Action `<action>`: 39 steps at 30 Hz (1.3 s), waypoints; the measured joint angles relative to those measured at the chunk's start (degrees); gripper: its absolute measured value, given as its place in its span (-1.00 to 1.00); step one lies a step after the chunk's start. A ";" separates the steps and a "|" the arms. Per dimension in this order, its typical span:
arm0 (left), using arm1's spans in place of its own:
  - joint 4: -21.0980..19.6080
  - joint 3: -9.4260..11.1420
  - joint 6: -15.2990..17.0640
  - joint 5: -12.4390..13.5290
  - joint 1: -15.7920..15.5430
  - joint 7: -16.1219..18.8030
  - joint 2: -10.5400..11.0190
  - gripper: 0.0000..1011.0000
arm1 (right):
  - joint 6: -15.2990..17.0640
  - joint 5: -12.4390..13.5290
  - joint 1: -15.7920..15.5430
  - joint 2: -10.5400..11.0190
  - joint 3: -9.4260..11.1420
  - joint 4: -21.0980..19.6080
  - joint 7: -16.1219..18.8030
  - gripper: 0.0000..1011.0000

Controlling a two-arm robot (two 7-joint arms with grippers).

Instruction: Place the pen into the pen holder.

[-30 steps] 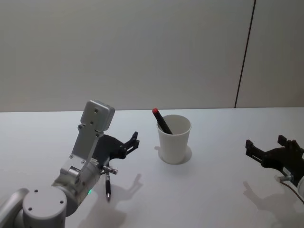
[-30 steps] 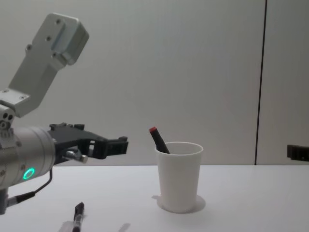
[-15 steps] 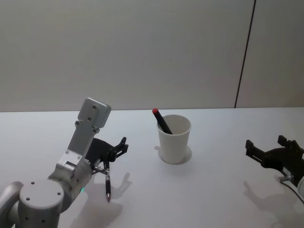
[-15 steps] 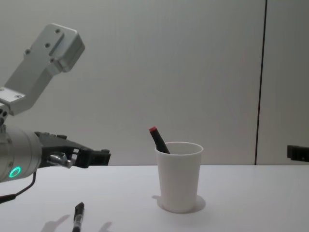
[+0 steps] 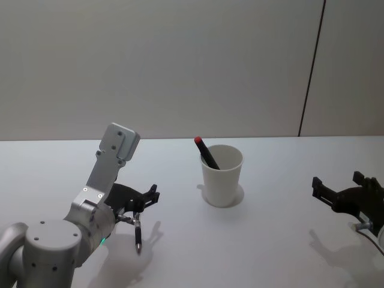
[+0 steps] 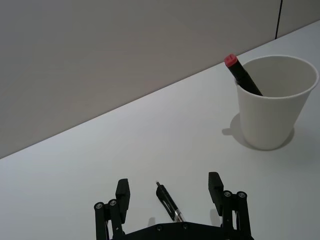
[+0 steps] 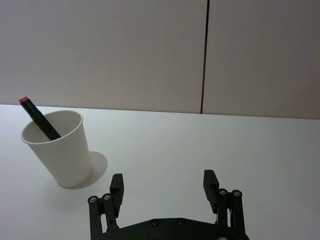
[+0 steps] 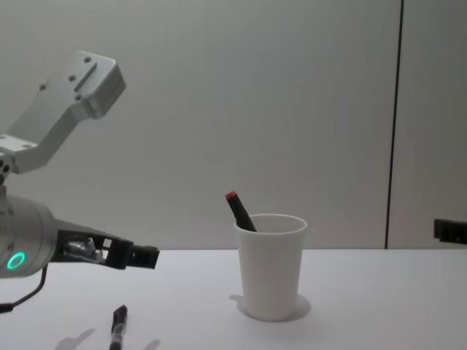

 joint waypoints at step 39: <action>-1.74 -1.44 14.00 -2.12 1.43 3.26 -2.46 0.99 | 0.00 0.00 0.01 0.00 0.00 0.00 0.00 0.98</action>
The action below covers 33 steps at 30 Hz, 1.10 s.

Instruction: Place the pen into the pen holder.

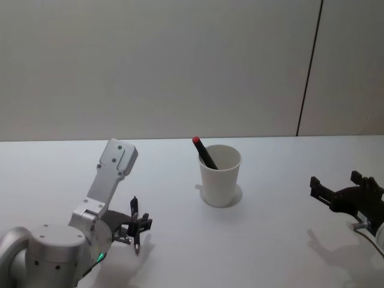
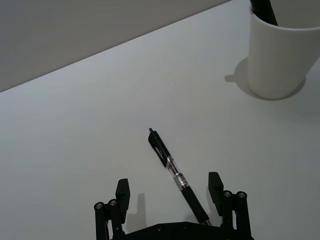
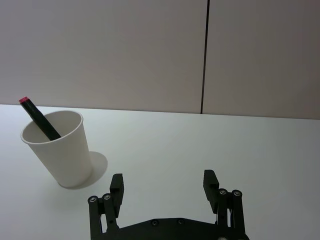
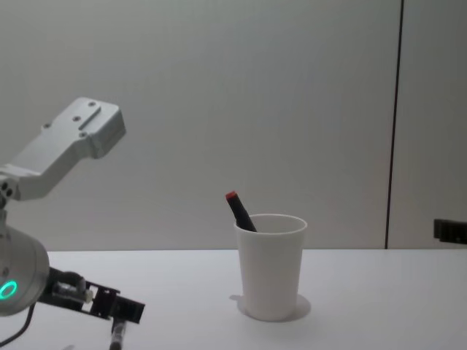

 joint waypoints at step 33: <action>8.38 -1.16 1.17 2.06 -3.92 -2.22 -4.03 0.99 | 0.00 0.00 0.00 0.00 0.00 0.00 0.00 0.98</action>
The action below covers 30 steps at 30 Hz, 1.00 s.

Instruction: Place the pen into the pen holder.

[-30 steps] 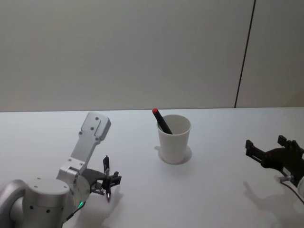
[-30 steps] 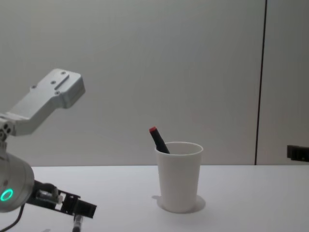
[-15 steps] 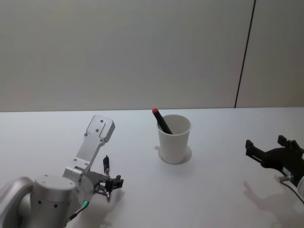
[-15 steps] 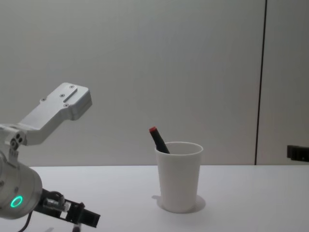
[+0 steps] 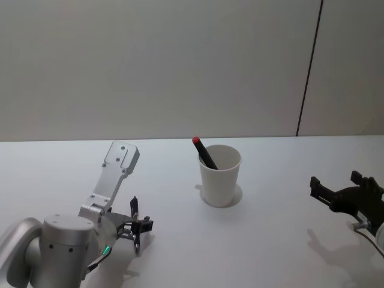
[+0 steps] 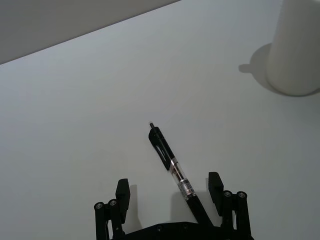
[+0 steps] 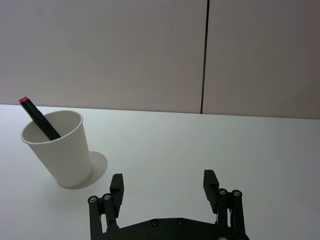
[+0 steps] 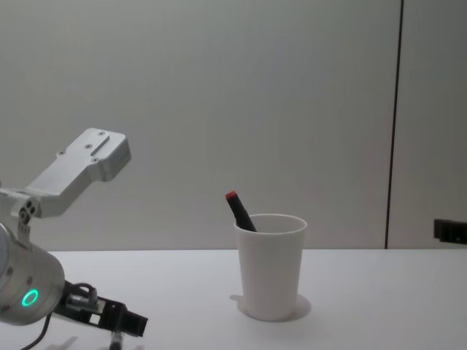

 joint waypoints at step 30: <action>3.88 -2.19 0.81 -2.70 -1.15 1.47 -2.48 0.99 | 0.00 0.00 0.00 0.00 0.00 0.00 0.00 0.98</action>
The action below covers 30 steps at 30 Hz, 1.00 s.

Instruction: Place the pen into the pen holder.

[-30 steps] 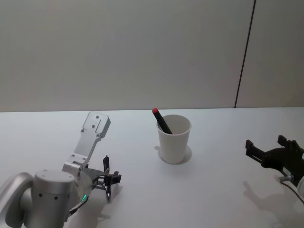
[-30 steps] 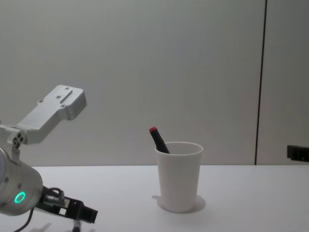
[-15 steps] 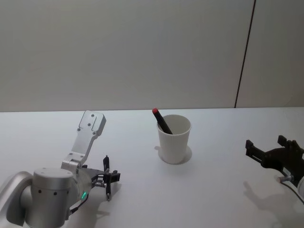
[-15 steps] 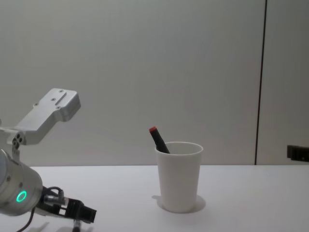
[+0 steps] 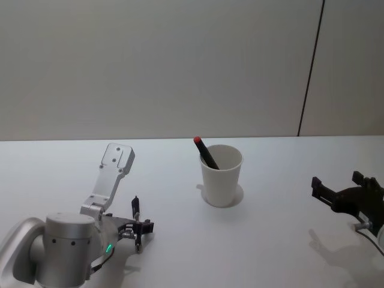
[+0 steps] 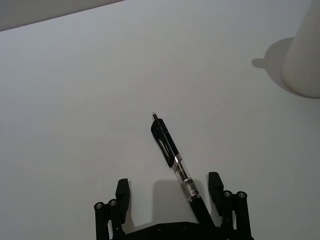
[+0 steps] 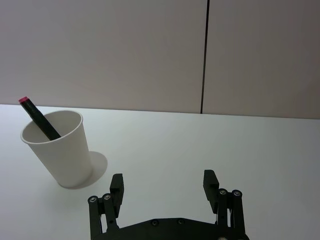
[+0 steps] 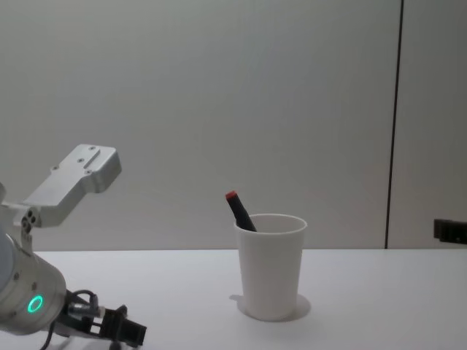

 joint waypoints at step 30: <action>0.49 -0.85 1.71 1.20 0.06 -0.79 -1.30 -0.54 | 0.00 0.00 0.00 0.00 0.00 0.00 0.00 0.98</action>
